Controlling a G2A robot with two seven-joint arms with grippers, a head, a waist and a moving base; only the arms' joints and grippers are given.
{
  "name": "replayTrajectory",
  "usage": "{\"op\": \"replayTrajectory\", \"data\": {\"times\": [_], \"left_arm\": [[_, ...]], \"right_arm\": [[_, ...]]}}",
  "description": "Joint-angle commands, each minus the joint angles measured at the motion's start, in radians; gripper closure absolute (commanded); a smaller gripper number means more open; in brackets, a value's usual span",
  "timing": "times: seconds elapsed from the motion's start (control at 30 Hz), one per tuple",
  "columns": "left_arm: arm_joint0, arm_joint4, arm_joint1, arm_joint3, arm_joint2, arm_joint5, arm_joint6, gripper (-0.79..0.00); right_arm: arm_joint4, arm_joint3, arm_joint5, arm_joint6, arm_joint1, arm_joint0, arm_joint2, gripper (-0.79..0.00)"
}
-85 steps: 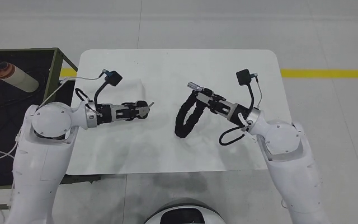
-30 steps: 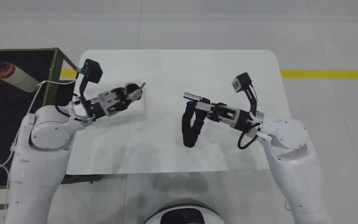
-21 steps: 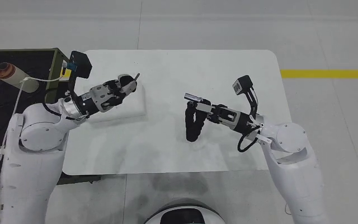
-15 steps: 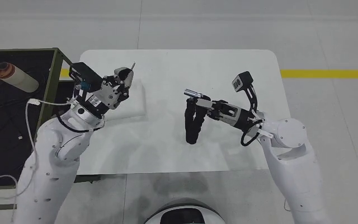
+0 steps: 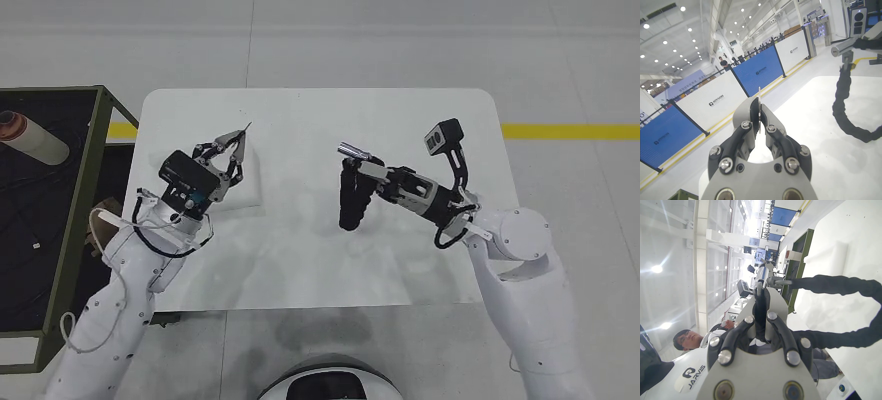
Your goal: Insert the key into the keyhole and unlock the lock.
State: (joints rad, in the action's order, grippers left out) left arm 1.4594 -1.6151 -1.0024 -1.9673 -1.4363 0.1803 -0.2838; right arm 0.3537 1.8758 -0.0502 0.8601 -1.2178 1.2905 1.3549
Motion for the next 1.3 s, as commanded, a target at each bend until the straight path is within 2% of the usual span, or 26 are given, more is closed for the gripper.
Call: {"op": "replayTrajectory", "data": {"times": [0.0, 0.13, 0.27, 0.43, 0.67, 0.77, 0.93, 1.07, 1.27], "left_arm": [[0.000, -0.214, 0.000, 0.006, 0.013, -0.043, -0.089, 0.000], [-0.026, -0.369, 0.003, 0.040, 0.012, -0.078, -0.200, 0.000], [-0.033, -0.612, 0.012, 0.059, 0.004, -0.137, -0.321, 0.000], [-0.027, -0.689, 0.016, 0.063, 0.003, -0.165, -0.440, 0.000], [-0.026, -0.677, 0.014, 0.067, -0.003, -0.179, -0.433, 0.000], [-0.018, -0.652, 0.013, 0.054, 0.006, -0.148, -0.469, 0.000], [-0.021, -0.769, 0.017, 0.067, -0.001, -0.224, -0.520, 0.000], [-0.019, -0.831, 0.018, 0.051, 0.002, -0.241, -0.537, 0.000], [-0.015, -0.894, 0.018, 0.035, 0.012, -0.257, -0.529, 0.000]], "right_arm": [[-0.001, -0.003, 0.001, 0.036, 0.003, -0.006, -0.002, 0.000], [0.007, -0.011, 0.012, 0.087, 0.007, -0.018, -0.005, 0.000], [0.013, -0.009, 0.013, 0.143, 0.011, -0.029, -0.016, 0.000], [-0.018, -0.008, 0.043, 0.171, 0.015, -0.041, -0.041, 0.000], [-0.023, -0.006, 0.046, 0.169, 0.015, -0.037, -0.044, 0.000], [-0.035, 0.023, 0.101, 0.150, 0.017, -0.006, -0.043, 0.000], [0.002, 0.019, 0.108, 0.173, 0.022, 0.001, -0.028, 0.000], [-0.023, 0.026, 0.105, 0.196, 0.027, -0.005, -0.035, 0.000], [-0.100, 0.047, 0.118, 0.155, 0.031, -0.002, -0.057, 0.000]]}}
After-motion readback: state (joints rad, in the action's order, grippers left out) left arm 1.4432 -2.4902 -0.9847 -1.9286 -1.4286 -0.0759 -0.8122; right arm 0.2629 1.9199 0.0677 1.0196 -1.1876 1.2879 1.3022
